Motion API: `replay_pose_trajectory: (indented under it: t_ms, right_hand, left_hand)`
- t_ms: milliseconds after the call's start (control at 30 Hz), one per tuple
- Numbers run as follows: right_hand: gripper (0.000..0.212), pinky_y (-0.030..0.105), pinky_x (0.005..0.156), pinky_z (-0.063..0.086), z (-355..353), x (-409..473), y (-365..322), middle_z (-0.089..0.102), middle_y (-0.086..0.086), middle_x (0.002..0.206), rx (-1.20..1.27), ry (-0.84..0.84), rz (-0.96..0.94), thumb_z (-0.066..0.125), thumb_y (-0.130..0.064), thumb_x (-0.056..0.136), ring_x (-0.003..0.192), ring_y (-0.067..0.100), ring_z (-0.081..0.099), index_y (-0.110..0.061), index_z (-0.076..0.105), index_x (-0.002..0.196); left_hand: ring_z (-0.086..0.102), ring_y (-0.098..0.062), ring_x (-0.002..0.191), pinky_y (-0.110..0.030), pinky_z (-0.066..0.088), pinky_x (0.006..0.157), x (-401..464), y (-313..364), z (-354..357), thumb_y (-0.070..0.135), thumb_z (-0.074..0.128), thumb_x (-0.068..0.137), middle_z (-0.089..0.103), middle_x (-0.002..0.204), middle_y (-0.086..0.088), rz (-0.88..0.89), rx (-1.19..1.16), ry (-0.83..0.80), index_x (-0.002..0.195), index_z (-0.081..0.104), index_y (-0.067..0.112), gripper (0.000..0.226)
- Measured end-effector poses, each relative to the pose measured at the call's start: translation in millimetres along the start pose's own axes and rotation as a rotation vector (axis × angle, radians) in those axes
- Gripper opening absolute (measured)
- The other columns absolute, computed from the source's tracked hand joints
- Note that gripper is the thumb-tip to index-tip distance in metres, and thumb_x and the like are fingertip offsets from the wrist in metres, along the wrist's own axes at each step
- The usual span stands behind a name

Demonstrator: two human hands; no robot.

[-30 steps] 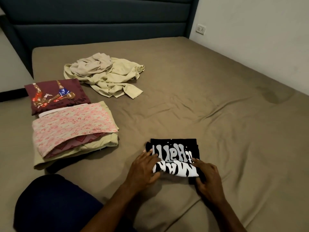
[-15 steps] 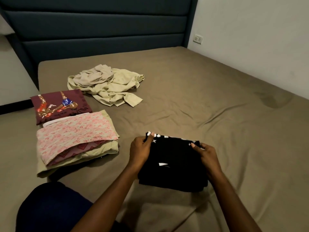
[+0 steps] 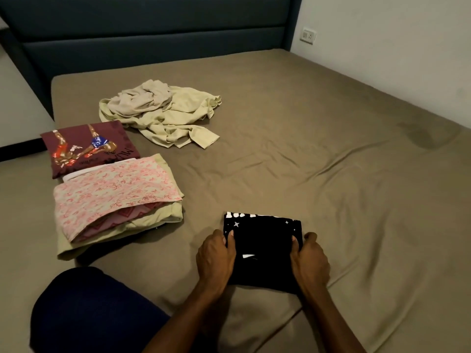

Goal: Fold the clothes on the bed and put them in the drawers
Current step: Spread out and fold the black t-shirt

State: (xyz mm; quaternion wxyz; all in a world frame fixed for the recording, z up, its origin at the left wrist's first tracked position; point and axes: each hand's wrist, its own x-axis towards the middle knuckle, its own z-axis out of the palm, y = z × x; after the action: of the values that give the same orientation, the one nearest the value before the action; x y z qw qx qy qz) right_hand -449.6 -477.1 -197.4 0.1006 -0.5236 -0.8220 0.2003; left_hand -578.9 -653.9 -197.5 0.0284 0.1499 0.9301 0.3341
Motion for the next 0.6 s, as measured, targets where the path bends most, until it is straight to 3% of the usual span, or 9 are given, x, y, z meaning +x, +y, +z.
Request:
replay_pose_trajectory:
  t_ms: [100,167,267,367,467,533,600]
  right_hand:
    - [0.038,0.041,0.072,0.050,-6.9,8.1,2.0,0.069,0.019,0.102,0.050,-0.054,0.014,0.047,-0.045,0.104,0.093,0.040,0.067,-0.010,0.047,0.118]
    - [0.042,0.042,0.076,0.053,-10.0,13.9,5.1,0.069,0.019,0.105,0.152,-0.070,0.034,0.049,-0.047,0.104,0.095,0.040,0.067,-0.008,0.049,0.120]
    - [0.036,0.041,0.070,0.049,-1.0,7.1,5.3,0.070,0.019,0.100,0.119,0.021,0.056,0.049,-0.042,0.104,0.090,0.041,0.067,-0.010,0.050,0.120]
    - [0.023,0.044,0.064,0.049,14.1,-10.5,4.3,0.068,0.020,0.095,0.014,0.160,-0.028,0.055,-0.031,0.101,0.078,0.045,0.067,-0.010,0.054,0.110]
    - [0.022,0.046,0.062,0.049,13.5,-8.3,4.5,0.062,0.021,0.103,-0.008,0.260,-0.100,0.062,-0.024,0.096,0.084,0.045,0.064,-0.008,0.058,0.112]
    - [0.032,0.049,0.073,0.051,7.0,-3.3,1.8,0.060,0.020,0.113,-0.010,0.379,-0.212,0.057,-0.027,0.096,0.097,0.043,0.060,-0.006,0.060,0.120]
    - [0.045,0.049,0.091,0.046,0.4,-6.7,-7.6,0.057,0.019,0.133,-0.016,0.388,-0.383,0.053,-0.037,0.096,0.115,0.039,0.055,-0.008,0.060,0.130]
  left_hand:
    - [0.048,-0.015,0.057,-0.027,0.033,0.054,4.1,0.2,1.1,0.045,0.059,0.101,0.050,0.060,0.003,-0.046,-0.307,0.016,0.066,0.044,0.016,0.047]
    - [0.049,-0.014,0.057,-0.026,0.037,0.057,5.3,-2.3,3.7,0.048,0.060,0.099,0.053,0.061,0.002,-0.079,-0.389,0.034,0.068,0.048,0.014,0.047]
    - [0.061,-0.023,0.066,-0.035,0.045,0.062,0.6,-4.4,11.1,0.049,0.055,0.101,0.061,0.070,0.001,-0.030,-0.197,0.055,0.082,0.051,0.017,0.037]
    - [0.064,-0.025,0.062,-0.035,0.046,0.055,-8.5,-1.6,16.7,0.047,0.047,0.105,0.064,0.072,-0.003,0.066,0.004,0.082,0.090,0.055,0.017,0.035]
    - [0.061,-0.023,0.060,-0.032,0.044,0.050,-9.4,-5.7,21.5,0.048,0.042,0.104,0.062,0.074,-0.002,0.158,0.138,0.176,0.089,0.058,0.017,0.038]
    - [0.061,-0.022,0.075,-0.034,0.048,0.057,-5.5,-7.7,23.4,0.052,0.041,0.102,0.063,0.086,-0.002,0.153,0.148,0.233,0.098,0.060,0.018,0.039]
    - [0.058,-0.021,0.089,-0.033,0.050,0.065,-0.3,-7.3,26.6,0.052,0.042,0.102,0.063,0.100,-0.002,0.166,0.133,0.258,0.110,0.062,0.018,0.041]
